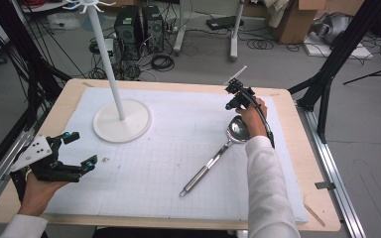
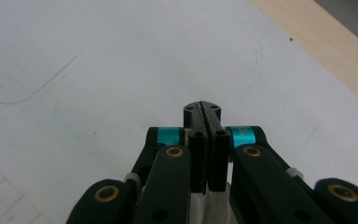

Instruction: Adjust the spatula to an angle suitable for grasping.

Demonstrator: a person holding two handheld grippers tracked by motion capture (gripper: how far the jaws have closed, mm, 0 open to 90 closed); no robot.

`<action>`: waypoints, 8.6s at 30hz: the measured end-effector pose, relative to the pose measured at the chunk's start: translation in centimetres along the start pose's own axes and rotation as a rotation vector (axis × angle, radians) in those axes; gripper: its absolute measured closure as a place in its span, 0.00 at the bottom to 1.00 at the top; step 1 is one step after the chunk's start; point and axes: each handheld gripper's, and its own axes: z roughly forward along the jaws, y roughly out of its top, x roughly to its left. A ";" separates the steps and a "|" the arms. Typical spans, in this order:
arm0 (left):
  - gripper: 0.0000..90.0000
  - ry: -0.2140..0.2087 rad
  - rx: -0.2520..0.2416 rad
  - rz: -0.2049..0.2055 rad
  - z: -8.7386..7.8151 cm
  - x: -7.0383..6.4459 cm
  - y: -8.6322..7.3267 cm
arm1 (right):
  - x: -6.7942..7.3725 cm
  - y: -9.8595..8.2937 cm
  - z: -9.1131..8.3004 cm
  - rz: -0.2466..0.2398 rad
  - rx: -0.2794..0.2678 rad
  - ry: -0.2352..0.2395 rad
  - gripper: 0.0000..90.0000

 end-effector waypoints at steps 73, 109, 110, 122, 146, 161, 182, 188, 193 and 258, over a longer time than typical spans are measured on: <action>0.02 -0.015 0.012 0.003 0.2 -0.2 -0.2 | -1.0 -2.2 1.7 0.003 0.206 -0.017 1.00; 0.02 -0.028 0.017 0.016 0.4 -0.6 0.0 | -1.4 -6.7 -0.1 0.050 0.233 0.006 1.00; 0.02 -0.026 0.017 0.014 0.4 -0.5 -0.1 | -1.3 -6.7 -0.3 0.051 0.235 0.005 1.00; 0.02 -0.021 0.012 0.011 0.2 -0.4 0.0 | -1.0 -7.0 -1.1 0.046 0.243 0.006 1.00; 0.02 -0.020 0.013 0.015 0.2 -0.5 0.0 | -1.3 -8.3 -1.7 0.075 0.297 0.010 1.00; 0.02 -0.028 0.013 0.024 0.4 -0.7 0.2 | -1.2 -10.6 -2.0 0.111 0.279 0.029 1.00; 0.02 -0.019 0.011 0.019 0.0 -0.6 0.1 | -0.4 -12.1 -3.2 0.124 0.284 0.025 1.00; 0.02 -0.017 0.010 0.023 -0.1 -0.7 0.2 | -0.3 -12.5 -3.4 0.122 0.284 0.024 1.00; 0.02 -0.016 0.011 0.025 -0.1 -0.8 0.2 | -0.2 -13.0 -3.5 0.124 0.280 0.024 1.00; 0.02 -0.020 0.018 0.036 0.2 -0.9 0.3 | 1.8 -17.6 -5.7 0.107 0.279 0.055 1.00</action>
